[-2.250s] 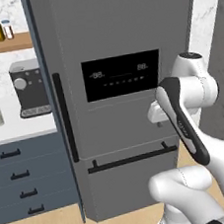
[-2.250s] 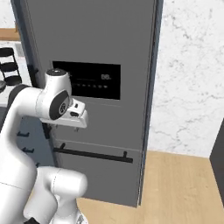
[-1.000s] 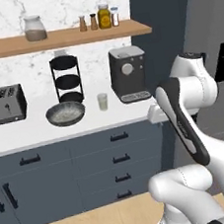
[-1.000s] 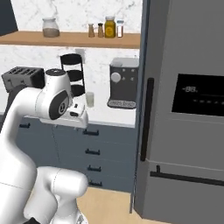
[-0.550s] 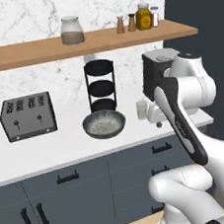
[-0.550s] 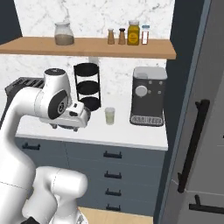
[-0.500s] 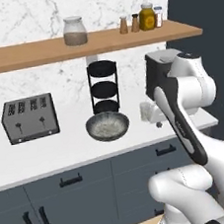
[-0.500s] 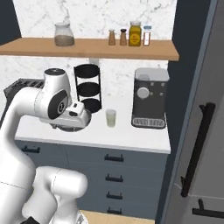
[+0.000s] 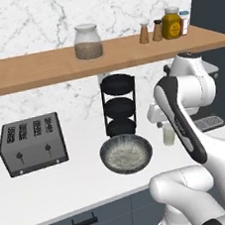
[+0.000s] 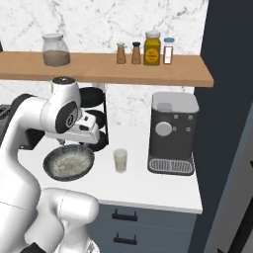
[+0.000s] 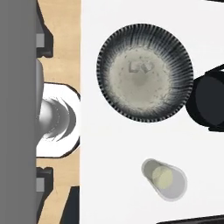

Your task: Grab a lemon wedge from the fridge and one ice cube from the ice bowl, and put them in the glass of lemonade.

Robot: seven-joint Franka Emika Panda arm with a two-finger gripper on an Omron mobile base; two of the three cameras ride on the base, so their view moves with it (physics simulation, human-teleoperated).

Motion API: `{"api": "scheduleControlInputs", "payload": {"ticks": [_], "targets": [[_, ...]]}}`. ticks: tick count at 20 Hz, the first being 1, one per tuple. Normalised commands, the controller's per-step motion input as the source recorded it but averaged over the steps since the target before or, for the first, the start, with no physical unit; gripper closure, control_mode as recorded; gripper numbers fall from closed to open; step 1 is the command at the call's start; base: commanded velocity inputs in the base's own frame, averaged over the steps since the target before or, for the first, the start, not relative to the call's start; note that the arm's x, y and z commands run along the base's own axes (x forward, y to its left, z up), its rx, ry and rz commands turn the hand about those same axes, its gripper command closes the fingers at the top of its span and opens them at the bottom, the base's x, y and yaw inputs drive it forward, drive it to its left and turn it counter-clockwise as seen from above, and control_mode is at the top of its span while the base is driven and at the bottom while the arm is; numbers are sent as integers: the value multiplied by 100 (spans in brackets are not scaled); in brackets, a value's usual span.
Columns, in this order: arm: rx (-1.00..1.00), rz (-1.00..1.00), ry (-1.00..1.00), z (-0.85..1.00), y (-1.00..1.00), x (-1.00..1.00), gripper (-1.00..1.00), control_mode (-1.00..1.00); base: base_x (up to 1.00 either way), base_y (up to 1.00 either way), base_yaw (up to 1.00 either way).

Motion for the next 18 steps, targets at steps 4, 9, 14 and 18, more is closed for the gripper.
{"api": "scheduleControlInputs", "payload": {"ticks": [4,9,14,18], "targets": [[0,0,0,0,0,0,-100,100,57,0,0],[0,1,0,-33,13,4,-100,-100,0,0,0],[0,0,0,-54,54,1,-100,-100,0,0,0],[0,0,0,-47,65,13,-100,-100,0,0,0]]}}
